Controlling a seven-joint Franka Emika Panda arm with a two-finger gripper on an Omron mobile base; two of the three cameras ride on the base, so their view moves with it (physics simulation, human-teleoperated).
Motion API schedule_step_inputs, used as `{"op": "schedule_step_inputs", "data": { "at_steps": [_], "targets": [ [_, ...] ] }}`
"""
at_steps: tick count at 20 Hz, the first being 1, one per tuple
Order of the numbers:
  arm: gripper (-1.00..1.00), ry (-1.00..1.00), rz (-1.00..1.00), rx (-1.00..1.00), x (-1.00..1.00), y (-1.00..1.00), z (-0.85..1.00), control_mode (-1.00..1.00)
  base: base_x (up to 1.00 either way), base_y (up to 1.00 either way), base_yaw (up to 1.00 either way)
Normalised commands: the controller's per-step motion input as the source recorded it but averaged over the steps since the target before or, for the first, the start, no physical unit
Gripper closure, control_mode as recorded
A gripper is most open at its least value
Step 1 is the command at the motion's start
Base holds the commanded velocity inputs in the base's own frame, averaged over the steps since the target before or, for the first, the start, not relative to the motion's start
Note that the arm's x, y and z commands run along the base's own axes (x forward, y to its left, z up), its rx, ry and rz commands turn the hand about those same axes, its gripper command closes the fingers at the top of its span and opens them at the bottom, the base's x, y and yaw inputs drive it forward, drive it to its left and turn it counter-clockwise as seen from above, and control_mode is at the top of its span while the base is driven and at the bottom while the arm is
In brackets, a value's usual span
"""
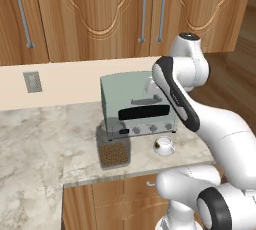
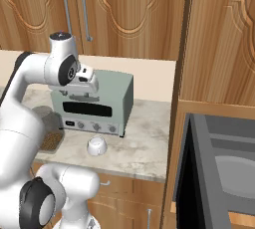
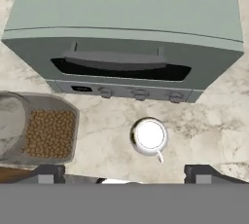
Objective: Pick the mug from the counter and place it inside the microwave. Then close the microwave.
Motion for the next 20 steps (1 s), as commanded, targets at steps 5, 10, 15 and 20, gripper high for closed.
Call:
{"op": "schedule_step_inputs", "data": {
  "at_steps": [5,10,15,20],
  "targets": [
    [-1.00,0.05,0.01,-0.05,-0.20,0.05,-0.27,-1.00,0.00,0.00,0.00],
    [-1.00,0.17,0.05,-0.09,0.00,-0.30,-0.06,-1.00,0.00,0.00,0.00],
    [-1.00,0.21,0.17,-0.09,0.00,-0.65,-0.03,-1.00,0.00,0.00,0.00],
    [-1.00,0.18,0.21,-0.05,0.00,-0.61,-0.16,-1.00,0.00,0.00,0.00]
  ]
}}
